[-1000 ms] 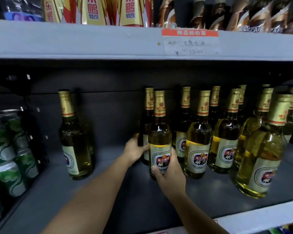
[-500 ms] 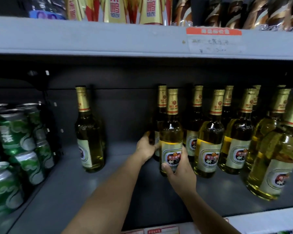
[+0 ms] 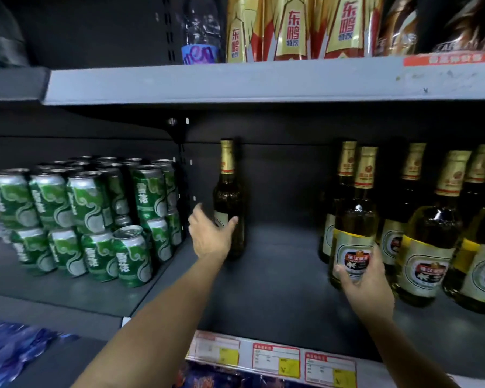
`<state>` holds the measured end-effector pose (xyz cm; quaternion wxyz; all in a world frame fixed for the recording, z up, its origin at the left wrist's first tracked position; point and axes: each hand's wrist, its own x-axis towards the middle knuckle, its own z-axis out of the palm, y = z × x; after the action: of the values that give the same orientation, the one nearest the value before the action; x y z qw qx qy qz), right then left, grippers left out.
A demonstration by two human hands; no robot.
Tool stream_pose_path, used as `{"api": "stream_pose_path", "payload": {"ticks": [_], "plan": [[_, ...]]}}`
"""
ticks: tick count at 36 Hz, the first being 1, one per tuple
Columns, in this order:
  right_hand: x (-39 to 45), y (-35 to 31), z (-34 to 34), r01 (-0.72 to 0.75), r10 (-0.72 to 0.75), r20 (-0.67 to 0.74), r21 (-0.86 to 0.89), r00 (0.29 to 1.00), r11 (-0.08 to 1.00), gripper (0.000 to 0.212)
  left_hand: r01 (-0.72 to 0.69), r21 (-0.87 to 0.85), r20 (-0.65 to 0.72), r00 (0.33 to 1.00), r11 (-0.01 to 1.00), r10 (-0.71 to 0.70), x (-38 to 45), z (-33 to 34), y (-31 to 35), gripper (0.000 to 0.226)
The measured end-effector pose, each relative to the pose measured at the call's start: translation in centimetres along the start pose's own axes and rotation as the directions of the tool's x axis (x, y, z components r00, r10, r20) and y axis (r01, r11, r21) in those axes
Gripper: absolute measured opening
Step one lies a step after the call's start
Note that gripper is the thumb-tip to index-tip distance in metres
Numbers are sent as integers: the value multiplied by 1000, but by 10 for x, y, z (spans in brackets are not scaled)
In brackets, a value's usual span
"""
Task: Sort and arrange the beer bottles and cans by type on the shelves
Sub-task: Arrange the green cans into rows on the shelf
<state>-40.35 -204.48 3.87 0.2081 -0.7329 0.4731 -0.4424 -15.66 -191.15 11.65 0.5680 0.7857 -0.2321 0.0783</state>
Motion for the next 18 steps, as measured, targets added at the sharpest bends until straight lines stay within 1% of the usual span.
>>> {"api": "stream_pose_path", "payload": {"ticks": [2,3,4,6,7,8,9,10,11,12,13,14,16,18], "plan": [[0,-6,-2,21,-23,-48,-45,999,999,89,84,-68,186,980,994,-70,13,-1,-14,105],[0,-10,-4,54,-64,-106,-89,992,995,88,115,-90,264,960,989,-88,17,0,-20,111],[-1,-16,-6,91,-116,-181,-140,977,986,84,142,-118,328,940,983,-96,22,3,-27,115],[-1,-34,-8,147,-206,-344,-191,916,971,75,205,-210,444,891,956,-93,29,9,-36,121],[-1,-46,-8,176,-240,-413,-186,879,967,71,236,-248,500,862,940,-85,32,12,-39,120],[-1,-59,-7,219,-281,-464,-184,840,958,66,259,-274,547,834,926,-71,35,16,-43,114],[0,-72,-4,275,-343,-490,-207,801,939,62,267,-284,581,812,921,-56,38,18,-45,104],[-1,-87,0,329,-410,-488,-247,770,911,59,277,-290,606,794,916,-48,41,20,-46,92],[-1,-100,7,379,-473,-459,-287,752,880,56,287,-291,620,783,913,-49,43,21,-48,83],[-1,-112,16,419,-518,-413,-311,749,853,54,297,-289,627,777,910,-55,45,23,-51,76],[-2,-124,26,442,-531,-343,-305,775,843,53,295,-281,632,773,913,-55,47,23,-53,72],[-2,-136,37,446,-514,-244,-284,823,849,52,291,-275,629,775,917,-57,47,25,-55,70],[1,-157,60,376,-386,9,-244,923,894,54,224,-225,582,811,948,-54,47,28,-58,69],[7,-175,81,228,-190,195,-197,962,953,68,91,-92,505,862,992,-32,42,32,-58,77]]}}
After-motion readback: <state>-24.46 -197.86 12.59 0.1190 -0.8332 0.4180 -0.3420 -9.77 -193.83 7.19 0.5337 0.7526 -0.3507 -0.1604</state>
